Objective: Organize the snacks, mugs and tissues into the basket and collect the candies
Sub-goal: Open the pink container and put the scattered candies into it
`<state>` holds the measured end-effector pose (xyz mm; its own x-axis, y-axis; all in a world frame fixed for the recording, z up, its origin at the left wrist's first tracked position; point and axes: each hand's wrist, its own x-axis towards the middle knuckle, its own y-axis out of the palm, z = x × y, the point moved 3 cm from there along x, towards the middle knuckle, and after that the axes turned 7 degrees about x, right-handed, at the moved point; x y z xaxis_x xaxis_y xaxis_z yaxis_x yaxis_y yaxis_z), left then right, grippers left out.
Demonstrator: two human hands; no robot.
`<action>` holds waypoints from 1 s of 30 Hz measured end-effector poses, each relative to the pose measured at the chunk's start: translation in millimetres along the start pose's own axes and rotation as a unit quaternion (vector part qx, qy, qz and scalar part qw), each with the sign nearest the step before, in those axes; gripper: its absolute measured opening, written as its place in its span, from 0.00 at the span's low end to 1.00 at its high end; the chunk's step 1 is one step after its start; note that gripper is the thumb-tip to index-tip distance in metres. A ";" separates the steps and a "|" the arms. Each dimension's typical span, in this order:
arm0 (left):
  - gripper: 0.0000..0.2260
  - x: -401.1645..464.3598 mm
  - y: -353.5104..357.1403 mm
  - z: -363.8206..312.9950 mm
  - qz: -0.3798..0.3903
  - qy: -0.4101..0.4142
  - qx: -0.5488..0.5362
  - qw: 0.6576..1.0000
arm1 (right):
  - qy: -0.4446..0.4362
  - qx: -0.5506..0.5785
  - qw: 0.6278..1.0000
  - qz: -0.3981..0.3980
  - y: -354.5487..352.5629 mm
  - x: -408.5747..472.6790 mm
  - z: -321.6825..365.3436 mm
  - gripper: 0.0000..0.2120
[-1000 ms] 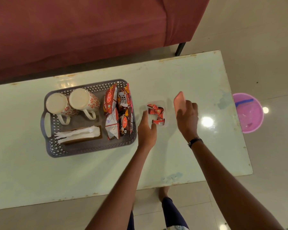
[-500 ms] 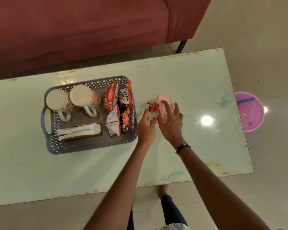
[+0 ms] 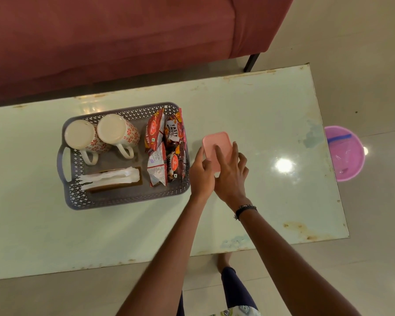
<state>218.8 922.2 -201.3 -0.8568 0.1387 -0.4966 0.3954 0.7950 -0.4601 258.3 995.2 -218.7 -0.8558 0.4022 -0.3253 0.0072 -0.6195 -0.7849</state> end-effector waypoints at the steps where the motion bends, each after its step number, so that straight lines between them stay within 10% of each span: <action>1: 0.20 0.1 0.3 -0.4 -0.003 0.004 0.002 1.000 | -0.001 0.000 1.000 0.001 0.8 -1.0 -0.4 0.33; 24: 0.24 14.1 16.3 14.9 -0.055 0.013 0.107 0.993 | -0.001 -0.047 0.999 -0.010 9.2 0.0 -8.4 0.31; 30: 0.19 14.0 20.5 14.1 -0.040 -0.064 0.013 0.997 | 0.057 0.222 0.971 0.076 -21.6 13.9 -24.6 0.33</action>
<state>219.6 932.1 -228.0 -0.8373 -0.0026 -0.5468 0.3371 0.7848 -0.5200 258.9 1030.8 -219.2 -0.7999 0.3399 -0.4946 -0.1162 -0.8963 -0.4279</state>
